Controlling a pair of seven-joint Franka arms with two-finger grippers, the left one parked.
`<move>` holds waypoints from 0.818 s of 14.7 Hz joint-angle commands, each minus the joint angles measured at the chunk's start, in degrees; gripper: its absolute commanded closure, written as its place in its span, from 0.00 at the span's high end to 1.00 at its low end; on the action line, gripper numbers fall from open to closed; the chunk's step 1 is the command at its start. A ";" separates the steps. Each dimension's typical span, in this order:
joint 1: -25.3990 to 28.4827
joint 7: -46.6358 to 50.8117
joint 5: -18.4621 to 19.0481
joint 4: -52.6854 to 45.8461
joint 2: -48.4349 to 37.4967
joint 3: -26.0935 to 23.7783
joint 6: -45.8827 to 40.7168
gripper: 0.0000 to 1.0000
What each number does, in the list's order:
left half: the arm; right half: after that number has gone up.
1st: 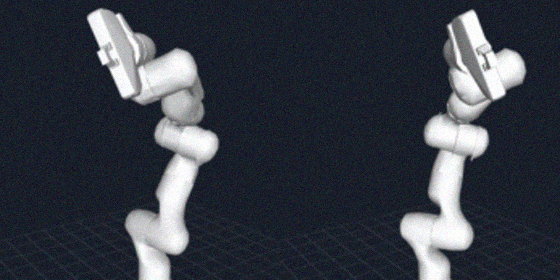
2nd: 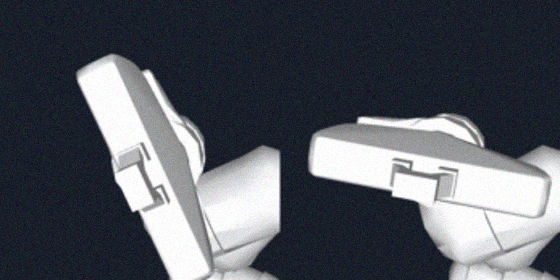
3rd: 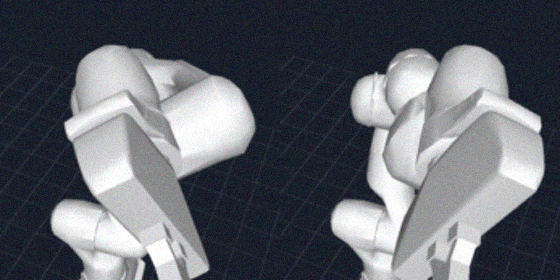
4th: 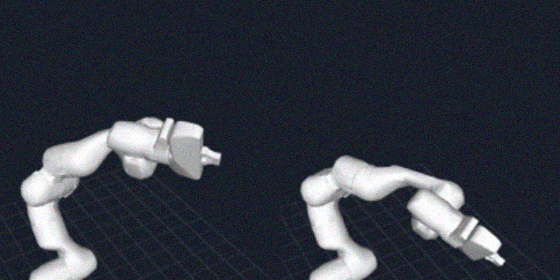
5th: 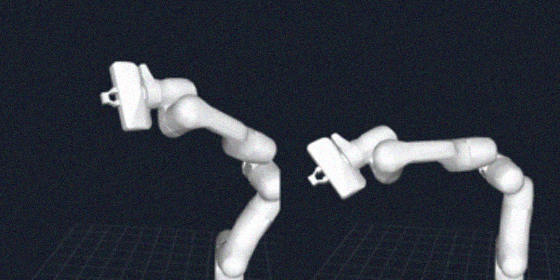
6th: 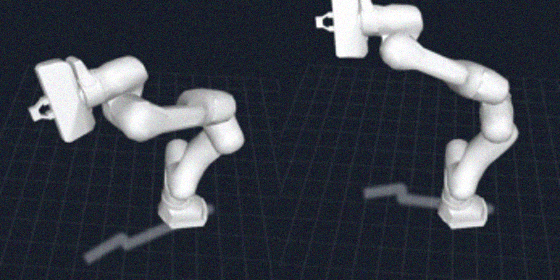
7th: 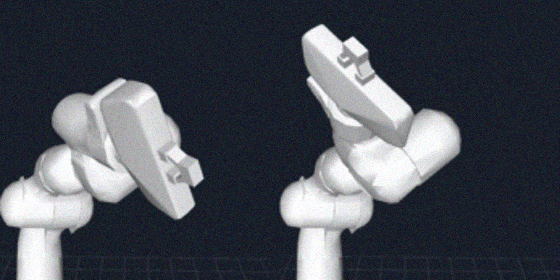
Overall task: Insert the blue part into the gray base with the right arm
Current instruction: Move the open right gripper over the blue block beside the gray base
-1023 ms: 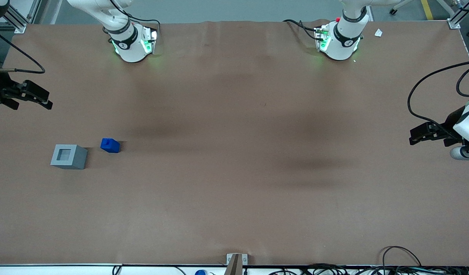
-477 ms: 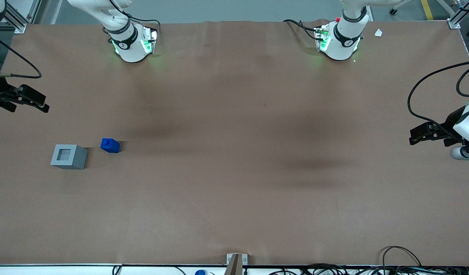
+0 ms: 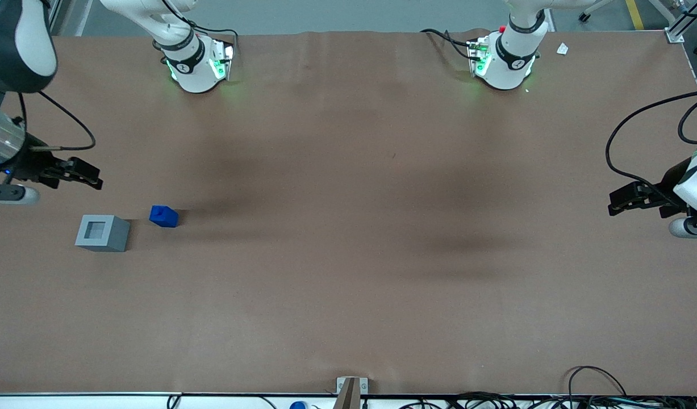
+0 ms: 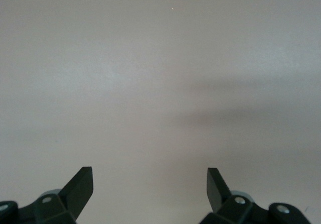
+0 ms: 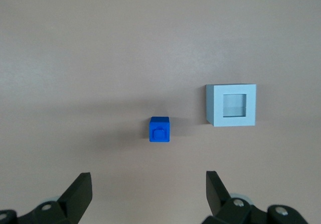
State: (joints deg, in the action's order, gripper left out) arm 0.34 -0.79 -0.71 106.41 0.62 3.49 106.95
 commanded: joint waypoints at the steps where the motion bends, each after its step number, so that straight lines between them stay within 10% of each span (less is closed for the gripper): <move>1: -0.16 -0.09 0.45 6.95 -1.58 -0.42 5.62 1.00; 12: -0.34 -0.35 0.53 19.26 6.15 -0.42 26.45 1.00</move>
State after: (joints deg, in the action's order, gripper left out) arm 0.40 -0.88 -0.71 123.00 6.13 3.34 129.17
